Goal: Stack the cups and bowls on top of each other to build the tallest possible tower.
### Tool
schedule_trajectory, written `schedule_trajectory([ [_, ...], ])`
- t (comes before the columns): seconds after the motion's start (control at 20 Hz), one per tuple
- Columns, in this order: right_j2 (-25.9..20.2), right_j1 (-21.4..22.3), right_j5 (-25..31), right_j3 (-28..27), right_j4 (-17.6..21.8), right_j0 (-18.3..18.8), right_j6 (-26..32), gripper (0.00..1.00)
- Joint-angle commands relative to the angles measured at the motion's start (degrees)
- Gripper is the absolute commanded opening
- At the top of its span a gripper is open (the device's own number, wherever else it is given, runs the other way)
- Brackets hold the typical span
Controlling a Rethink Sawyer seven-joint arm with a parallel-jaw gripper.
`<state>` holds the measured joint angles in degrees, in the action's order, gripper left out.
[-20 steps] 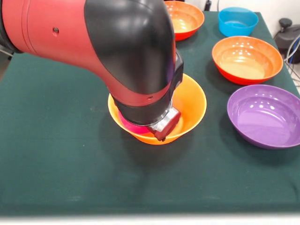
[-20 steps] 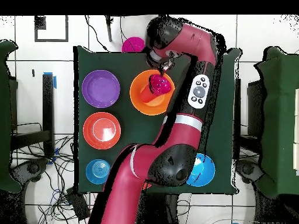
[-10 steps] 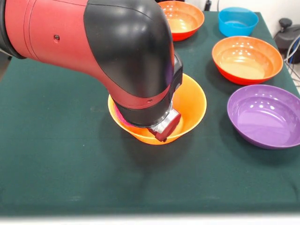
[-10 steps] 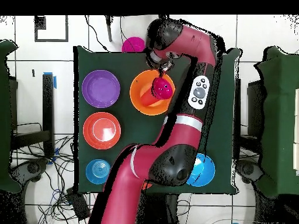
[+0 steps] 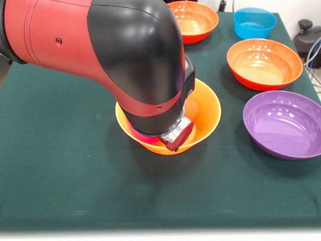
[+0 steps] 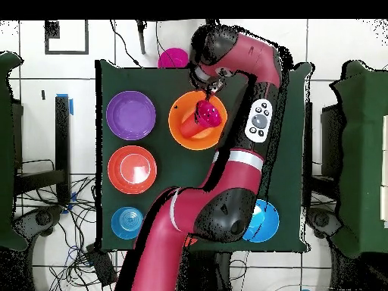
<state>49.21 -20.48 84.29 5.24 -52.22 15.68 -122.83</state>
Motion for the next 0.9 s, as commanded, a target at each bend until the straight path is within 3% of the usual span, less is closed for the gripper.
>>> schedule_trajectory([
  [0.05, -5.5, -0.9, -3.5, 3.6, 4.3, -0.6, 12.7, 0.0],
  [0.6, -4.8, 0.8, -1.9, 4.1, 4.8, -1.1, 10.8, 0.0],
  [0.9, -6.1, 6.0, 6.0, 7.0, 5.9, -2.8, 10.3, 0.0],
])
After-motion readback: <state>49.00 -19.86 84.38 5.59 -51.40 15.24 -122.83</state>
